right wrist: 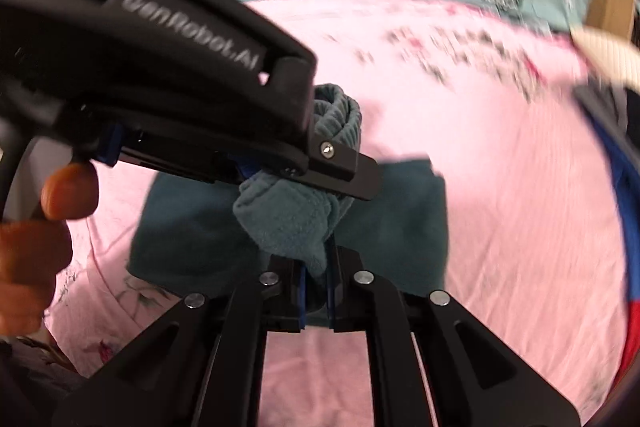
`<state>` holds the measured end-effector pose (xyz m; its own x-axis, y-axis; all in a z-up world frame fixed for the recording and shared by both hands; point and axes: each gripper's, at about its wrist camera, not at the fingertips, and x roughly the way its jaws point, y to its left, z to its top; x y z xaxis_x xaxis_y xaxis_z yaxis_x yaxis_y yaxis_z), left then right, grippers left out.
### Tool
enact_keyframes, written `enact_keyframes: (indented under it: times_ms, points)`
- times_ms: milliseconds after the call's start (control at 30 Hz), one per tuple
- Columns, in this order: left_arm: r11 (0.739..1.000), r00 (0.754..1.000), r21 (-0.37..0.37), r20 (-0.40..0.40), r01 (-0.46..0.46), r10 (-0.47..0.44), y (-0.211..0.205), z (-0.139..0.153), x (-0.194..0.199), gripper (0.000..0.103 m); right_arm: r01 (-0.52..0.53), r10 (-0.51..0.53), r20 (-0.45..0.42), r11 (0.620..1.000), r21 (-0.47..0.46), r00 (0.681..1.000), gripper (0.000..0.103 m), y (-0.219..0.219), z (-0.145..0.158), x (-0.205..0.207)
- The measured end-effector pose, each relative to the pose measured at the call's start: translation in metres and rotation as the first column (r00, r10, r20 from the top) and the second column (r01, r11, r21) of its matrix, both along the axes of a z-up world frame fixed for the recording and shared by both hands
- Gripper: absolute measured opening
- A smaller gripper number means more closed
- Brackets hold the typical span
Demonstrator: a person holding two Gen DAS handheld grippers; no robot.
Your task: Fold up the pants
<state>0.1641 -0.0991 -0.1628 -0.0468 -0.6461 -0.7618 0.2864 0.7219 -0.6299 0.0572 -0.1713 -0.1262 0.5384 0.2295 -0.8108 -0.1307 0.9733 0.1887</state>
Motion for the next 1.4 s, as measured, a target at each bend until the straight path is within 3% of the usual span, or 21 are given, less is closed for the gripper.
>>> enact_keyframes:
  times_ms: [133,200,233,367,433,533,633,733,900,933,967,1000,1033,1067,1233,1333,1400]
  points:
    - [0.998,1.0,0.06,0.016,0.017,-0.018,-0.023,-0.006,-0.004,0.027,0.032,-0.029,-0.056,0.997,0.064,0.998,0.007,-0.025,-0.018,0.009]
    - [0.996,1.0,0.084,0.027,0.009,-0.012,-0.025,-0.002,-0.007,0.042,0.055,-0.044,-0.099,0.993,0.109,0.994,0.009,-0.038,-0.027,0.015]
    - [0.996,0.999,0.093,0.044,-0.002,-0.002,-0.021,0.004,-0.01,0.054,0.071,-0.053,-0.123,0.988,0.141,0.991,0.017,-0.046,-0.031,0.017]
    - [0.994,0.989,0.099,0.146,-0.051,0.036,0.008,0.038,-0.02,0.063,0.076,-0.054,-0.135,0.983,0.164,0.989,0.034,-0.069,-0.022,0.011]
    - [0.988,0.977,0.118,0.197,-0.104,0.08,0.033,0.047,-0.023,0.063,0.084,-0.066,-0.114,0.984,0.157,0.991,0.034,-0.082,-0.009,0.005]
    - [0.969,0.965,0.172,0.222,-0.178,0.138,0.07,0.038,-0.026,0.059,0.102,-0.094,-0.052,0.979,0.178,0.994,0.034,-0.088,0.016,-0.002]
    - [0.958,0.966,0.205,0.207,-0.2,0.158,0.089,0.018,-0.031,0.041,0.04,-0.046,0.02,0.975,0.218,0.999,0.034,-0.07,0.04,0.032]
    - [0.958,0.969,0.213,0.191,-0.194,0.154,0.095,0.0,-0.037,0.028,-0.037,0.027,0.049,0.973,0.23,0.998,0.034,-0.045,0.035,0.066]
    - [0.958,0.974,0.231,0.19,-0.17,0.127,0.099,-0.019,-0.044,0.028,-0.048,0.049,-0.004,0.978,0.201,0.999,0.034,-0.018,0.002,0.089]
    - [0.96,0.973,0.224,0.19,-0.171,0.129,0.1,-0.02,-0.044,0.028,-0.019,0.023,-0.021,0.985,0.17,1.0,0.032,-0.026,-0.009,0.093]
    - [0.962,0.973,0.211,0.183,-0.176,0.138,0.105,-0.022,-0.044,0.028,0.007,-0.002,-0.033,0.988,0.151,0.999,0.023,-0.034,-0.02,0.096]
    - [0.962,0.974,0.205,0.177,-0.18,0.144,0.105,-0.023,-0.044,0.028,0.026,-0.019,-0.044,0.987,0.158,0.999,0.017,-0.044,-0.03,0.096]
    - [0.962,0.974,0.201,0.169,-0.186,0.153,0.109,-0.026,-0.044,0.028,0.037,-0.029,-0.046,0.982,0.183,0.999,0.003,-0.054,-0.039,0.097]
    - [0.961,0.974,0.201,0.165,-0.189,0.157,0.111,-0.028,-0.045,0.027,0.043,-0.035,-0.047,0.981,0.191,0.998,0.0,-0.06,-0.043,0.098]
    - [0.952,0.968,0.219,0.18,-0.214,0.176,0.128,-0.02,-0.048,0.025,0.025,-0.016,-0.07,0.993,0.119,0.997,0.002,-0.049,-0.027,0.102]
    - [0.944,0.949,0.183,0.213,-0.273,0.233,0.156,0.0,-0.056,0.027,-0.025,0.029,-0.022,0.985,0.168,0.999,0.019,-0.033,0.009,0.097]
    - [0.937,0.942,0.17,0.198,-0.304,0.27,0.169,-0.001,-0.059,0.028,-0.104,0.104,0.01,0.976,0.193,0.995,0.022,-0.012,0.028,0.1]
